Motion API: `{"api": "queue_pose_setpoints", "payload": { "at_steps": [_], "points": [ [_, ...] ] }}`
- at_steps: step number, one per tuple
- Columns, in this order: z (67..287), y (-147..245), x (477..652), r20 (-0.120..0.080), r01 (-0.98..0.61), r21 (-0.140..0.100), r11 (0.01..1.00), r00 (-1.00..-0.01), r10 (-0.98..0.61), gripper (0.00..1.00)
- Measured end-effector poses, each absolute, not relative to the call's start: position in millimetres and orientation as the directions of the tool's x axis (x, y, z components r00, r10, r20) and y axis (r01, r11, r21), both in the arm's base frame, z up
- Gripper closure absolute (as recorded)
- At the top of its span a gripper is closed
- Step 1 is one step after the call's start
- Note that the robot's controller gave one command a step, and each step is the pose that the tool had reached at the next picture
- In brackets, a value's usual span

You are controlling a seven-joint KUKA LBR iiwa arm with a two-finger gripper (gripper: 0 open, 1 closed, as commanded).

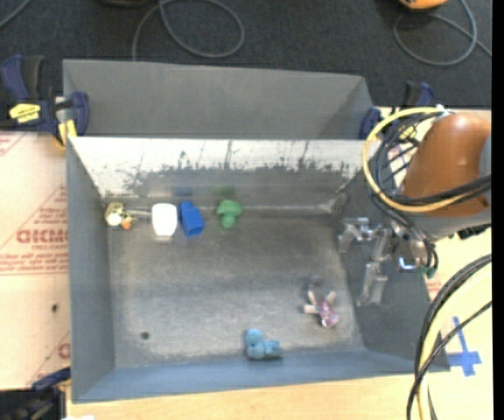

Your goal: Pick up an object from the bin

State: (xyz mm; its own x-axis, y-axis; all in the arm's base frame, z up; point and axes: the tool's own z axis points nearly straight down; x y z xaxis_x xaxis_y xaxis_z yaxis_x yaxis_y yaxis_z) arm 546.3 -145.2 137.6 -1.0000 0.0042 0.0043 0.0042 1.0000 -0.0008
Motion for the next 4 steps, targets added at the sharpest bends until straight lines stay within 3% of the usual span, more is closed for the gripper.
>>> {"api": "queue_pose_setpoints", "payload": {
  "at_steps": [1, 2, 3, 4],
  "points": [
    [141.9, -144.8, 548.5, -0.003, 0.0, -0.002, 1.0, -1.0, 0.0, 0.0],
    [121.9, -131.3, 533.9, -0.01, -0.118, -0.006, 0.993, -0.993, -0.118, 0.0],
    [80.7, -122.2, 509.2, -0.004, -0.385, -0.004, 0.923, -0.923, -0.385, 0.0],
    [71.1, -112.7, 515.8, -0.008, -0.398, -0.01, 0.917, -0.917, -0.398, 0.0]
  ]
}}
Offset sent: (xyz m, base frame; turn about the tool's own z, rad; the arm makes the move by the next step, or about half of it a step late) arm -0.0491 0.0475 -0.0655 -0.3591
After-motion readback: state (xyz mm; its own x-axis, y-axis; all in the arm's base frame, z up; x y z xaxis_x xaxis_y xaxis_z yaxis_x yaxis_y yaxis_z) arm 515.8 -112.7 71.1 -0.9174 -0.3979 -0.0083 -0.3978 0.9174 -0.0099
